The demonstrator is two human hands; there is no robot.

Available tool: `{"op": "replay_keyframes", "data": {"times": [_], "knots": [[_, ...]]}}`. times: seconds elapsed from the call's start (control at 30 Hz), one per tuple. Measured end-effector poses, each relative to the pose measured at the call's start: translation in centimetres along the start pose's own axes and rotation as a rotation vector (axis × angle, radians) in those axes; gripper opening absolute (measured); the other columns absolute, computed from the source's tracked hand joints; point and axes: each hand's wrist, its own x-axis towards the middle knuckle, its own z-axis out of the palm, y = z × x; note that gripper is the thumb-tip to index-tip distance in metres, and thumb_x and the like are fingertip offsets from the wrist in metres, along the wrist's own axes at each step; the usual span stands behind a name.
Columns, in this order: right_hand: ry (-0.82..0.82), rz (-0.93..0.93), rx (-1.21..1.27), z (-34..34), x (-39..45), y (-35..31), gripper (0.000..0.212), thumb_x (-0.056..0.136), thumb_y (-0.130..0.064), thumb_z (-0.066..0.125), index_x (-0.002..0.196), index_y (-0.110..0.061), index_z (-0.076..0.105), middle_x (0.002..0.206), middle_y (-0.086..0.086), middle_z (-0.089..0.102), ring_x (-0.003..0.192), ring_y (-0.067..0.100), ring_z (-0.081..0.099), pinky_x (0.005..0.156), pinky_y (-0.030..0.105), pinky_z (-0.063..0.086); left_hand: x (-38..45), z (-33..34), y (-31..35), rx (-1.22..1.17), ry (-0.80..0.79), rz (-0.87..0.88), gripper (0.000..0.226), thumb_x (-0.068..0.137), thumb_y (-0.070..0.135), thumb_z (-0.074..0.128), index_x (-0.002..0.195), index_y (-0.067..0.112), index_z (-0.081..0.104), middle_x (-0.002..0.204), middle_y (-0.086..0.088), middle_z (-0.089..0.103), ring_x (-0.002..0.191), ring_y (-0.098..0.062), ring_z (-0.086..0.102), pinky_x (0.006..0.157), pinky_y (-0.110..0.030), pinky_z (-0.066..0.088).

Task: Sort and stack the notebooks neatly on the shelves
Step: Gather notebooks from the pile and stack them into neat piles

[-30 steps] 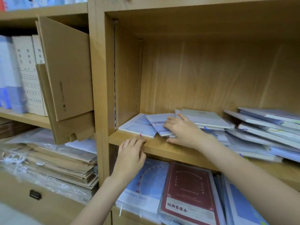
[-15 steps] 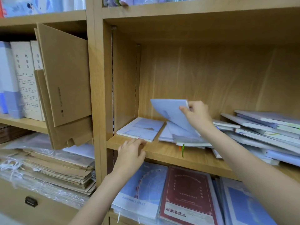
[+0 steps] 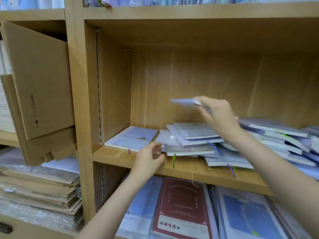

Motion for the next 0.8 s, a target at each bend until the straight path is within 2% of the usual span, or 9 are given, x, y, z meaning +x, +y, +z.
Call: {"op": "replay_keyframes", "data": {"times": [0.07, 0.1, 0.13, 0.17, 0.23, 0.33, 0.47, 0.6, 0.8], "knots": [[-0.503, 0.079, -0.145, 0.6, -2.5, 1.2, 0.036, 0.091, -0.033, 0.059, 0.123, -0.018, 0.061, 0.115, 0.004, 0.068, 0.107, 0.022, 0.061, 0.091, 0.035, 0.044, 0.2, 0.4, 0.6, -0.336, 0.011, -0.197, 0.027, 0.089, -0.001, 0.054, 0.116, 0.001, 0.057, 0.105, -0.006, 0.065, 0.1, -0.016, 0.061, 0.092, -0.024, 0.048], [-0.665, 0.114, -0.206, 0.8, -3.6, 1.6, 0.044, 0.089, -0.037, 0.06, 0.131, -0.022, 0.055, 0.126, 0.0, 0.062, 0.118, 0.019, 0.054, 0.103, 0.035, 0.035, 0.3, 0.5, 1.0, -0.507, 0.012, -0.293, 0.023, 0.09, -0.004, 0.05, 0.112, -0.001, 0.057, 0.101, -0.009, 0.065, 0.096, -0.018, 0.063, 0.088, -0.024, 0.051], [-0.725, 0.099, -0.259, 0.9, -4.4, 1.9, 0.05, 0.088, -0.04, 0.059, 0.135, -0.025, 0.05, 0.133, -0.005, 0.056, 0.125, 0.014, 0.047, 0.11, 0.035, 0.024, 0.3, 0.4, 1.4, -0.631, 0.005, -0.358, 0.02, 0.091, -0.006, 0.047, 0.109, -0.002, 0.056, 0.096, -0.01, 0.064, 0.091, -0.018, 0.063, 0.084, -0.022, 0.053], [-0.711, 0.066, -0.313, 0.7, -4.8, 2.0, 0.051, 0.088, -0.041, 0.058, 0.136, -0.026, 0.047, 0.135, -0.009, 0.053, 0.128, 0.011, 0.043, 0.113, 0.036, 0.015, 0.3, 0.4, 1.6, -0.698, -0.004, -0.395, 0.018, 0.092, -0.006, 0.046, 0.107, -0.003, 0.055, 0.094, -0.011, 0.063, 0.087, -0.017, 0.063, 0.081, -0.021, 0.053], [-0.653, 0.026, -0.456, 0.1, -4.8, 2.3, 0.048, 0.09, -0.04, 0.055, 0.135, -0.028, 0.044, 0.135, -0.011, 0.051, 0.129, 0.011, 0.04, 0.113, 0.037, 0.012, 0.4, 0.4, 2.2, -0.784, -0.013, -0.444, 0.012, 0.092, -0.005, 0.048, 0.102, -0.006, 0.055, 0.093, -0.013, 0.063, 0.085, -0.017, 0.063, 0.084, -0.022, 0.049], [-0.644, 0.11, -0.543, -0.9, -4.7, 3.2, 0.044, 0.093, -0.026, 0.05, 0.137, -0.027, 0.043, 0.138, -0.008, 0.05, 0.132, 0.017, 0.038, 0.108, 0.032, 0.021, 0.4, 0.7, 3.2, -0.913, -0.001, -0.514, 0.007, 0.092, -0.005, 0.049, 0.092, -0.008, 0.055, 0.085, -0.015, 0.063, 0.083, -0.018, 0.062, 0.087, -0.029, 0.047], [-0.622, 0.119, -0.461, -0.8, -5.7, 4.4, 0.049, 0.091, -0.006, 0.045, 0.137, -0.023, 0.047, 0.137, -0.003, 0.053, 0.128, 0.023, 0.043, 0.101, 0.034, 0.035, 0.4, 1.4, 4.3, -1.034, -0.044, -0.588, 0.009, 0.093, -0.001, 0.048, 0.088, -0.004, 0.055, 0.063, -0.013, 0.068, 0.075, -0.021, 0.062, 0.067, -0.031, 0.055], [-0.596, 0.121, -0.485, -0.5, -5.8, 4.5, 0.047, 0.092, -0.012, 0.046, 0.137, -0.024, 0.046, 0.136, -0.002, 0.054, 0.125, 0.021, 0.047, 0.098, 0.034, 0.039, 1.0, 2.4, 5.8, -1.067, -0.083, -0.596, 0.008, 0.093, -0.005, 0.048, 0.087, -0.003, 0.053, 0.085, -0.02, 0.062, 0.076, -0.027, 0.063, 0.062, -0.031, 0.057], [-0.601, 0.231, -0.532, -1.0, -5.1, 3.4, 0.041, 0.1, -0.029, 0.035, 0.141, -0.03, 0.039, 0.135, 0.004, 0.052, 0.121, 0.029, 0.05, 0.089, 0.036, 0.044, 2.1, -0.1, 6.4, -1.1, 0.013, -0.528, 0.009, 0.091, -0.008, 0.047, 0.084, -0.004, 0.052, 0.086, -0.025, 0.058, 0.078, -0.032, 0.061, 0.06, -0.032, 0.058]]}}
